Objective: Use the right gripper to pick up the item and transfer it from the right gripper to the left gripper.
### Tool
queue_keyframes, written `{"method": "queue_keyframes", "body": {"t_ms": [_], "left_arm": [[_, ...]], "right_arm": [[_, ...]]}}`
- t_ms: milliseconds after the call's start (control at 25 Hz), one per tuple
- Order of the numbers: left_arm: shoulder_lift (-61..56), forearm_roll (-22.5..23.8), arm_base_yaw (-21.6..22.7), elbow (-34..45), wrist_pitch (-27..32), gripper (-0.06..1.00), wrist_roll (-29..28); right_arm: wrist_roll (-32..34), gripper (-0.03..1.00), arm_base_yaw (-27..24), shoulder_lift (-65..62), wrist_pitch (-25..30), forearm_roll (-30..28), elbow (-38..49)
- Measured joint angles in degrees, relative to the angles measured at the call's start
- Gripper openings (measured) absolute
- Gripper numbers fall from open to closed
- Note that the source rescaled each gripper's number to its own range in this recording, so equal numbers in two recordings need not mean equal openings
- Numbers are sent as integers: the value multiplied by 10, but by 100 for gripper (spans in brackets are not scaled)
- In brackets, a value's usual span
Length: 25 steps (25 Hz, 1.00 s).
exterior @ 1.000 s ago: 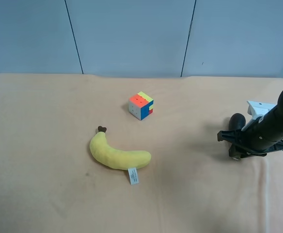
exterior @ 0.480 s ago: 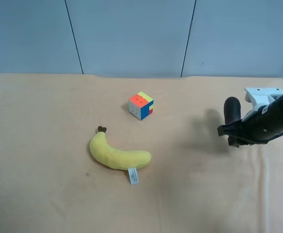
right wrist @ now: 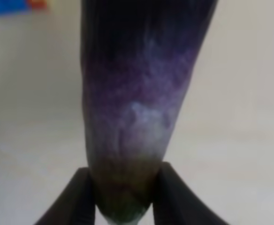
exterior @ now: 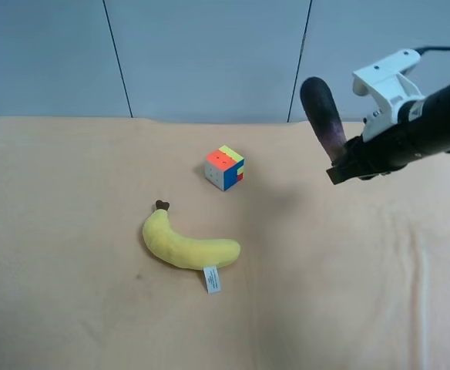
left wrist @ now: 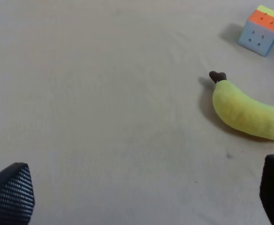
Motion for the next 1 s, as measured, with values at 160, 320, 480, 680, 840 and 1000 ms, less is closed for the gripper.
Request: {"method": "queue_keyframes", "body": {"t_ms": [160,320,480,680,840,1000], "left_arm": [[0,0,0,0,0,93,0],[0,0,0,0,0,93,0],[0,0,0,0,0,93,0],[0,0,0,0,0,93,0],[0,0,0,0,0,93,0],[0,0,0,0,0,93,0]], "right_arm": [[-68,0,52,-3,45,-32,-70],[-177,0,101,-3,59,-43,-104],[-257,0,137,-3,50,-43,-108],[-273,0,146,-3,48,-44,-108],[-273,0,146,-3,88,-56,-108],[-271,0,144,-2,118,-68,-106]]}}
